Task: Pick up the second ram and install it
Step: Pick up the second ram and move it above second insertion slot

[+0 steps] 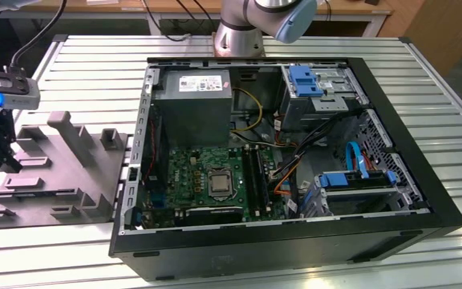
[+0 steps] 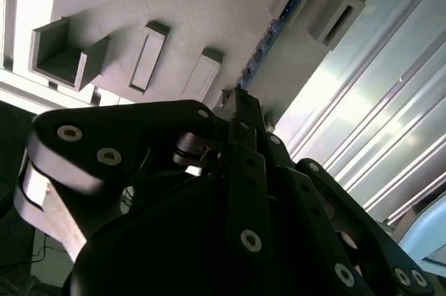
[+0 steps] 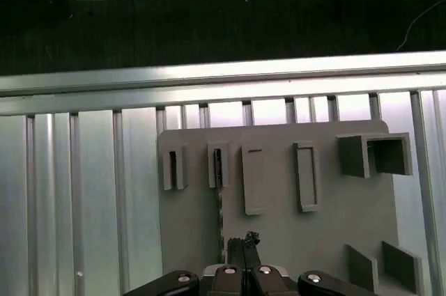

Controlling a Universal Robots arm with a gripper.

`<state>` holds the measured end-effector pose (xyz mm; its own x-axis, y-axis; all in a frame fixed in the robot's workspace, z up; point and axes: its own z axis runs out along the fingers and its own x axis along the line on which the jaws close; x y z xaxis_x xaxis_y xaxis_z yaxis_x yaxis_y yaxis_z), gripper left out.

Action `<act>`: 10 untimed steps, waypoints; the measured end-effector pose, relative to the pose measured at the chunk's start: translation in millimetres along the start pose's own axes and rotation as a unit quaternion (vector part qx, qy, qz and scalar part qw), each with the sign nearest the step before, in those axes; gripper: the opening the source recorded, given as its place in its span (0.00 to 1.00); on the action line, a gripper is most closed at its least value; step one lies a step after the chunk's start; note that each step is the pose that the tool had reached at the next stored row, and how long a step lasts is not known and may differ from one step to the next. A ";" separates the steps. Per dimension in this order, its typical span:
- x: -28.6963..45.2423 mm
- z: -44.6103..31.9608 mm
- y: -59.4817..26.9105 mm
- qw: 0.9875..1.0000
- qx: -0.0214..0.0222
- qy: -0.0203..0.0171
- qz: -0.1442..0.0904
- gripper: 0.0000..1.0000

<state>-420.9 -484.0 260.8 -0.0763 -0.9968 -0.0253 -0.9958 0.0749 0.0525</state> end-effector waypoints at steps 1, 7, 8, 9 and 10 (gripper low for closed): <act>0.0 0.7 0.0 1.000 0.000 0.000 -0.003 0.10; 0.1 4.9 -0.1 1.000 -0.001 0.001 -0.021 0.10; 0.2 5.6 -0.1 1.000 -0.001 0.001 -0.024 0.10; 0.2 6.3 -0.2 1.000 -0.001 0.001 -0.028 0.10; 0.2 7.1 -0.2 1.000 -0.001 0.002 -0.031 0.10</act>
<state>-421.0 -484.0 253.7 -0.0146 -0.9996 -0.0253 -0.9985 0.0133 0.0525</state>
